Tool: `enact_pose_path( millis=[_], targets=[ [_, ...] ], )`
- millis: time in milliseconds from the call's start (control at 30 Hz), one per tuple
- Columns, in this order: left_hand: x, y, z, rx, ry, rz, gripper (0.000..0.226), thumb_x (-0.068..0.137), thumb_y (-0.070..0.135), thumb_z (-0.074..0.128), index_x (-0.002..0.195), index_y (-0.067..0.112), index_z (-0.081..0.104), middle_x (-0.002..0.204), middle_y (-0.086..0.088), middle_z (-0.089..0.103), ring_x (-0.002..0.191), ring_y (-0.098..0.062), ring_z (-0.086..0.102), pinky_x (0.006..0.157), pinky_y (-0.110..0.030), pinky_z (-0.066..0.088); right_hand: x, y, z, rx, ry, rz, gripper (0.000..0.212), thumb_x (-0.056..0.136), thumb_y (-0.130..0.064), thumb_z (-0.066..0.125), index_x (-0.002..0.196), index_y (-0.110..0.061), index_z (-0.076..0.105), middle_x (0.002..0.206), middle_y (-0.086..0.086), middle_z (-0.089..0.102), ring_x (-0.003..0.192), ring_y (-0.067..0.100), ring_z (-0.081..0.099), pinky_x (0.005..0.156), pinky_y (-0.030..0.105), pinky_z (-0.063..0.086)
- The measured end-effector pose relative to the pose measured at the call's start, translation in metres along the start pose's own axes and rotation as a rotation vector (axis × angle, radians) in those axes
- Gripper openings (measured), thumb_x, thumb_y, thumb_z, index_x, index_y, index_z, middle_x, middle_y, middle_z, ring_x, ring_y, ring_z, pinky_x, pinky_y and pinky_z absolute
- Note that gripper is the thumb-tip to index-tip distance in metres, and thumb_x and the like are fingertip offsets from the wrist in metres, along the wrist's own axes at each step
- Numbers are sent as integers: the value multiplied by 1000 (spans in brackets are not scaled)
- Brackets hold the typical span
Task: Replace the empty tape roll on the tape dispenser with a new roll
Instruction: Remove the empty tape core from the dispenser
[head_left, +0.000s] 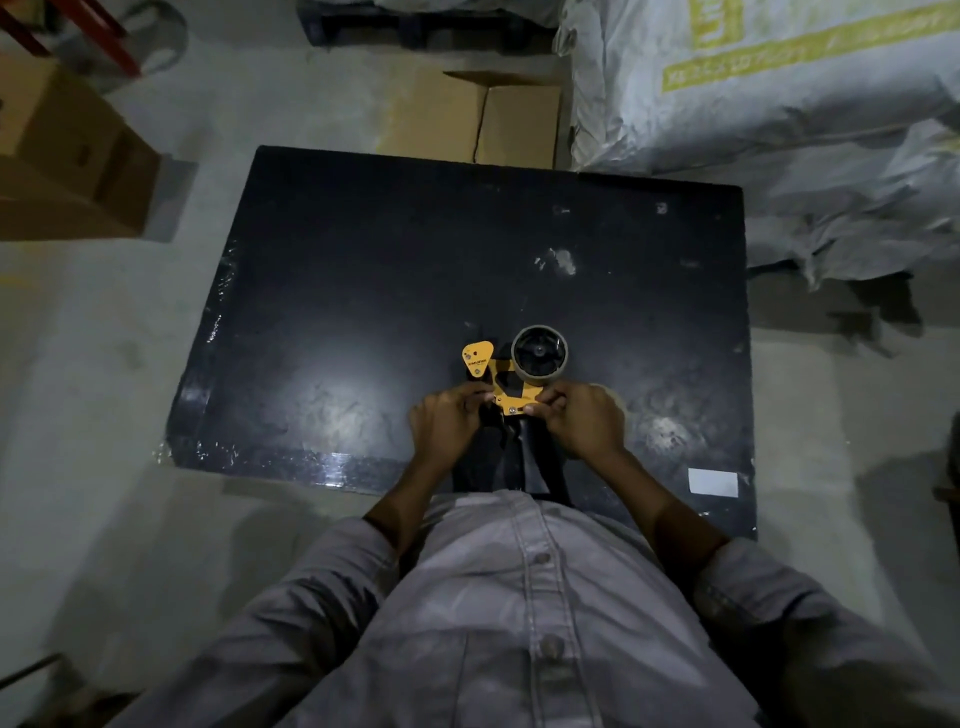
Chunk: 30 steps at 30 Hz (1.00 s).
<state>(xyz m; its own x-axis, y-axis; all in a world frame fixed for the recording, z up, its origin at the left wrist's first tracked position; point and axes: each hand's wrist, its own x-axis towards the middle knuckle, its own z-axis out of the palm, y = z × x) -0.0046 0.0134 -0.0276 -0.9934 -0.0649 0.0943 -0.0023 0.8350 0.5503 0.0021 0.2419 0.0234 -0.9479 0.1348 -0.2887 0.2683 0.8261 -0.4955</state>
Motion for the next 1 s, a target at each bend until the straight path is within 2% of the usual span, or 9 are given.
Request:
enact_pose_path(
  millis=[133, 300, 367, 467, 633, 733, 867, 933, 1000],
  targets=[
    [-5, -4, 3, 25, 36, 21, 11, 101, 34, 84, 108, 39, 89, 82, -1, 85, 67, -29, 78, 58, -33, 55, 2, -3, -3, -12, -4, 1, 28, 91, -58, 87, 103, -33, 85, 99, -5, 85, 96, 23, 78, 74, 34, 55],
    [-8, -1, -3, 52, 34, 56, 14, 95, 24, 92, 104, 35, 90, 78, -1, 84, 63, -27, 77, 57, -25, 45, 4, -7, -7, -28, -16, -24, 23, 93, -50, 88, 105, -30, 86, 105, 0, 85, 102, 28, 77, 73, 34, 52],
    [-9, -1, -3, 64, 40, 60, 15, 94, 23, 93, 103, 34, 90, 76, -1, 83, 62, -27, 77, 59, -23, 41, 4, -7, -5, -36, -32, -23, 25, 94, -51, 87, 104, -29, 84, 104, 2, 85, 101, 30, 77, 75, 37, 55],
    [-16, -1, -1, 36, 27, 48, 12, 97, 22, 90, 103, 32, 90, 75, -3, 83, 63, -29, 77, 56, -27, 46, 1, -5, -1, -17, -40, -9, 27, 93, -55, 86, 100, -28, 81, 96, 1, 83, 97, 30, 77, 74, 39, 57],
    [-30, 4, 2, -111, -9, -10, 8, 99, 31, 90, 107, 30, 91, 66, 0, 78, 55, -21, 70, 58, -23, 43, -7, 5, 9, 17, 7, -24, 29, 92, -57, 85, 95, -29, 77, 81, -4, 77, 85, 27, 77, 75, 42, 62],
    [-25, 6, -7, -252, -95, -125, 17, 102, 45, 84, 111, 32, 90, 61, 4, 73, 55, -15, 66, 59, -26, 47, -7, 8, 11, 35, 20, -48, 31, 92, -58, 85, 97, -29, 78, 80, -5, 77, 82, 24, 76, 73, 42, 62],
    [8, 8, -26, -408, -100, -267, 26, 102, 52, 80, 108, 28, 90, 59, 22, 67, 58, 2, 61, 64, -26, 46, 1, 11, 2, 147, -68, -8, 30, 90, -59, 88, 100, -31, 83, 78, -12, 78, 77, 8, 74, 71, 34, 59],
    [37, 12, -35, -401, -91, -240, 33, 101, 62, 78, 107, 31, 88, 69, 23, 71, 71, 4, 67, 71, -28, 54, 6, 11, -8, 261, -22, 20, 29, 94, -58, 84, 103, -31, 85, 75, -16, 75, 76, 2, 72, 72, 32, 58],
    [65, 18, -38, -354, -107, -169, 47, 99, 77, 70, 113, 35, 86, 91, 17, 79, 99, -7, 74, 86, -36, 62, 14, 10, -19, 323, 71, 47, 27, 100, -55, 79, 106, -29, 85, 82, -14, 76, 83, 10, 75, 76, 36, 59]
  ],
)
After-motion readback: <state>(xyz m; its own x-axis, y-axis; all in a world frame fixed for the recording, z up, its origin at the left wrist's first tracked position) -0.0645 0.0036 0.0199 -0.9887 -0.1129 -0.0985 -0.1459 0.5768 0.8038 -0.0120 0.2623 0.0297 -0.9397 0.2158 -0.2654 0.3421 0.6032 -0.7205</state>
